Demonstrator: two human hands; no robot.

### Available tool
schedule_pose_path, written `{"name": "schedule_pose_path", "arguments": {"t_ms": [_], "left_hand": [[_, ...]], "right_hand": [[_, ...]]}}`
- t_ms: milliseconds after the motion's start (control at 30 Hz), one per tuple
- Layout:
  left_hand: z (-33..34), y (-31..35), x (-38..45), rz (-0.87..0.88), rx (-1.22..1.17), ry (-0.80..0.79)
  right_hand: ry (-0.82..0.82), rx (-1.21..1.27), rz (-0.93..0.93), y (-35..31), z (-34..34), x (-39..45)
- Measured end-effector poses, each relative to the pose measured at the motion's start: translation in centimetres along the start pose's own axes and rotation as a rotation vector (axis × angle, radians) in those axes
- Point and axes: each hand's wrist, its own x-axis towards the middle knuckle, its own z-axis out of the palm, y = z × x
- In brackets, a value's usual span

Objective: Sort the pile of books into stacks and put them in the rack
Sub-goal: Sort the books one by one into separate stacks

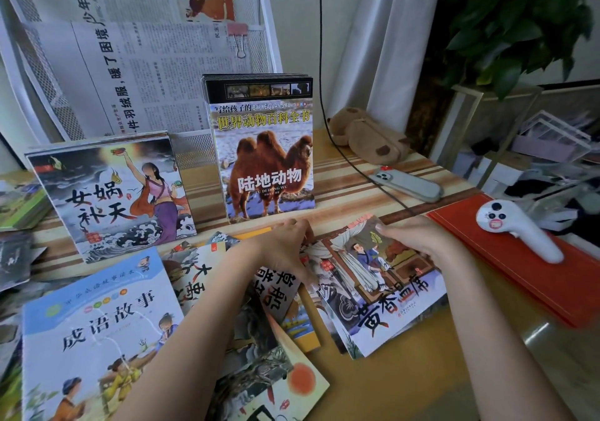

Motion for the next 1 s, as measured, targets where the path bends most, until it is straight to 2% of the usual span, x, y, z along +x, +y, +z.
{"name": "schedule_pose_path", "arguments": {"t_ms": [267, 400, 467, 567, 633, 700, 867, 1000], "left_hand": [[0.3, -0.5, 0.4, 0.003, -0.043, 0.025], [0.4, -0.8, 0.4, 0.026, -0.139, 0.029], [0.5, -0.9, 0.6, 0.013, -0.359, 0.091], [0.1, -0.8, 0.7, -0.039, -0.822, 0.303], [-0.2, -0.2, 0.4, -0.002, -1.091, 0.296], [-0.4, 0.8, 0.2, 0.064, -1.246, 0.233], [-0.6, 1.4, 0.0, 0.26, -1.284, 0.327], [-0.4, 1.5, -0.1, 0.276, -1.321, 0.33]], "right_hand": [[-0.041, 0.026, -0.041, 0.1, 1.1, -0.5], [-0.002, 0.068, -0.175, 0.0, 1.2, -0.9], [0.092, 0.191, -0.26, 0.1, 0.9, -1.2], [0.369, 0.474, -0.361, 0.1, -0.1, -1.7], [0.51, 0.652, -0.463, -0.1, -0.5, -2.0], [0.568, 0.739, -0.554, -0.3, -0.3, -2.1], [0.354, 0.904, -0.613, -0.3, 1.1, -2.3], [0.305, 0.884, -0.544, 0.0, 1.9, -2.1]]}}
